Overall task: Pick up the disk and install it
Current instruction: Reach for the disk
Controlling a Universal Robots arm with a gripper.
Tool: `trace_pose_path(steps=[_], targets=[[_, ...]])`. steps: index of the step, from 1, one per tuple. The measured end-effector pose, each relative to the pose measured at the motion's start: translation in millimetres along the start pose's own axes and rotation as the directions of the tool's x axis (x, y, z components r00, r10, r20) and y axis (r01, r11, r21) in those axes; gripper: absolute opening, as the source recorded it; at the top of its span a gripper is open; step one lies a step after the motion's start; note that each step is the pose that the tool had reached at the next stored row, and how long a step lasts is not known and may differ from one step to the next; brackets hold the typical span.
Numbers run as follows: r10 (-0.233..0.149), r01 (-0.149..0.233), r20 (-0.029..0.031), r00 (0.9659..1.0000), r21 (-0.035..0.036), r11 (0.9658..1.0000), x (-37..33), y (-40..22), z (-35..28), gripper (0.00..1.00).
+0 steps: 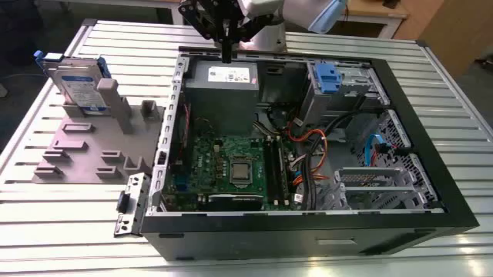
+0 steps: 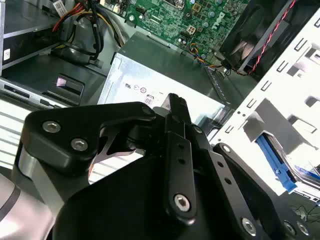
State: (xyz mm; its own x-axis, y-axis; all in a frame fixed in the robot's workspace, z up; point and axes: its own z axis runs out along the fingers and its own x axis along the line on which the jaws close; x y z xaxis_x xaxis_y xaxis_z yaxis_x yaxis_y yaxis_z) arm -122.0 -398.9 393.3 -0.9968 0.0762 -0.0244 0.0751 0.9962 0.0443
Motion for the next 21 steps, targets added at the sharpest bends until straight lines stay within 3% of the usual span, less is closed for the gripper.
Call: trace_pose_path(steps=[21], targets=[[0.0, 0.0, -0.0024, 1.0, 0.0001, 1.0, 7.0, -0.6, 2.5, 0.11]])
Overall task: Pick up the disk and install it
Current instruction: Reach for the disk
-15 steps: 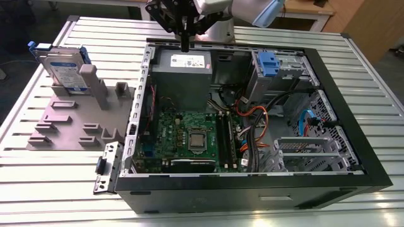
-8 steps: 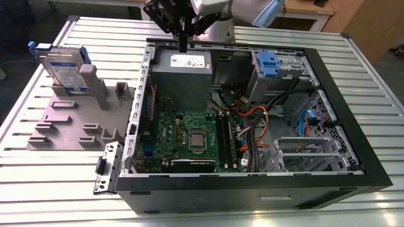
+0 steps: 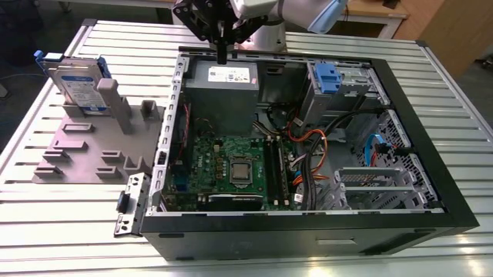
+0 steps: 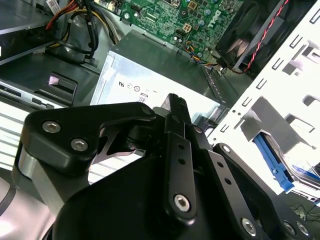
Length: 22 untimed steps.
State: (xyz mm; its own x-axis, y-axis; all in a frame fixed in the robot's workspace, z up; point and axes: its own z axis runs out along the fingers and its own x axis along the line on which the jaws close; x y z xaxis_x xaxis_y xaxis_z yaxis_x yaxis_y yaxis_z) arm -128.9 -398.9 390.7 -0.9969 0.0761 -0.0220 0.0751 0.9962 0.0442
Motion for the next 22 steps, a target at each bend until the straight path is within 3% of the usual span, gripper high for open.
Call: trace_pose_path(steps=[22], targets=[[0.0, 0.0, 0.0, 1.0, 0.0, 1.0, 6.2, -0.5, 0.4, 0.11]])
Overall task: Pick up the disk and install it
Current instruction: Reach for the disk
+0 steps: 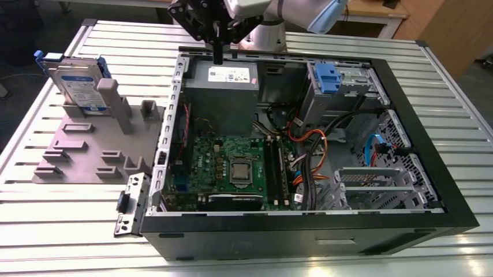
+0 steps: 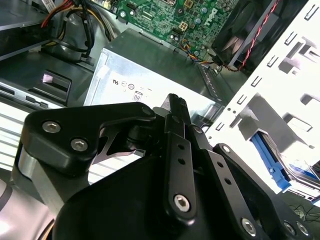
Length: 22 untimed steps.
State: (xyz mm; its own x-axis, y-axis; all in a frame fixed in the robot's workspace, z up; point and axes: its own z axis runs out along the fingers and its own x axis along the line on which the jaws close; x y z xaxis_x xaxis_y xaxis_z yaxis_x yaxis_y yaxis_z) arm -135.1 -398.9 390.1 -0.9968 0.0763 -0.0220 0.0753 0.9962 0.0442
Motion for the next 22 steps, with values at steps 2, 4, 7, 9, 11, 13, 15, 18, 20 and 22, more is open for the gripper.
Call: trace_pose_path(steps=[2, 4, 7, 9, 11, 13, 15, 18, 20, 22], targets=[[0.0, 0.0, 0.0, 1.0, 0.0, 1.0, 0.6, -0.1, 0.1, 0.11], [0.0, 0.0, 0.0001, 1.0, 0.0, 1.0, 1.4, -0.1, 0.1, 0.11], [0.0, 0.0, 0.0, 1.0, 0.0, 1.0, 2.6, -0.2, 0.2, 0.11], [0.0, 0.0, -0.0002, 1.0, 0.0001, 1.0, 3.3, -0.3, 0.3, 0.11], [0.0, 0.0, -0.0011, 1.0, 0.0002, 1.0, 4.0, -0.3, 0.4, 0.11], [0.0, 0.0, -0.0017, 1.0, 0.0002, 1.0, 4.9, -0.4, 0.6, 0.11], [0.0, 0.0, -0.0027, 1.0, 0.0004, 1.0, 5.3, -0.5, 0.7, 0.11], [0.0, 0.0, -0.0033, 1.0, 0.0003, 1.0, 5.9, -0.5, 1.0, 0.11], [0.0, 0.0, -0.0051, 1.0, 0.0004, 1.0, 8.1, -0.7, 1.7, 0.11], [0.0, 0.0, -0.0051, 1.0, 0.0004, 1.0, 8.1, -0.7, 1.7, 0.11]])
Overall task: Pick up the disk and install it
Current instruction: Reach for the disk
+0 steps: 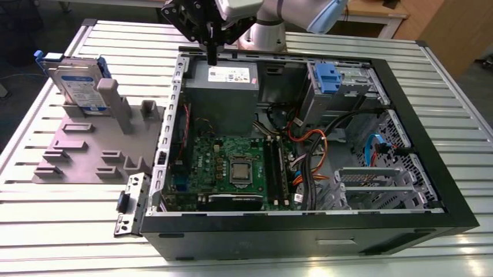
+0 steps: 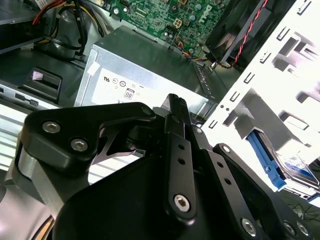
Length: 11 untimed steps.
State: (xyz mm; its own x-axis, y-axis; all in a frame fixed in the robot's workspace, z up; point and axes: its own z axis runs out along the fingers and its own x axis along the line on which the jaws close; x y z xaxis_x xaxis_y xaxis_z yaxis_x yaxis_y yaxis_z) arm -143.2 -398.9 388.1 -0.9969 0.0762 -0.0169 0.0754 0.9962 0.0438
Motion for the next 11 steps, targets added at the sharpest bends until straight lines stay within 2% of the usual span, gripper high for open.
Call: trace_pose_path(steps=[6, 11], targets=[[0.0, 0.0, 0.0, 1.0, 0.0, 1.0, 0.1, 0.0, 0.0, 0.11], [0.0, 0.0, 0.0, 1.0, 0.0001, 1.0, 4.5, -0.2, -0.1, 0.11]])
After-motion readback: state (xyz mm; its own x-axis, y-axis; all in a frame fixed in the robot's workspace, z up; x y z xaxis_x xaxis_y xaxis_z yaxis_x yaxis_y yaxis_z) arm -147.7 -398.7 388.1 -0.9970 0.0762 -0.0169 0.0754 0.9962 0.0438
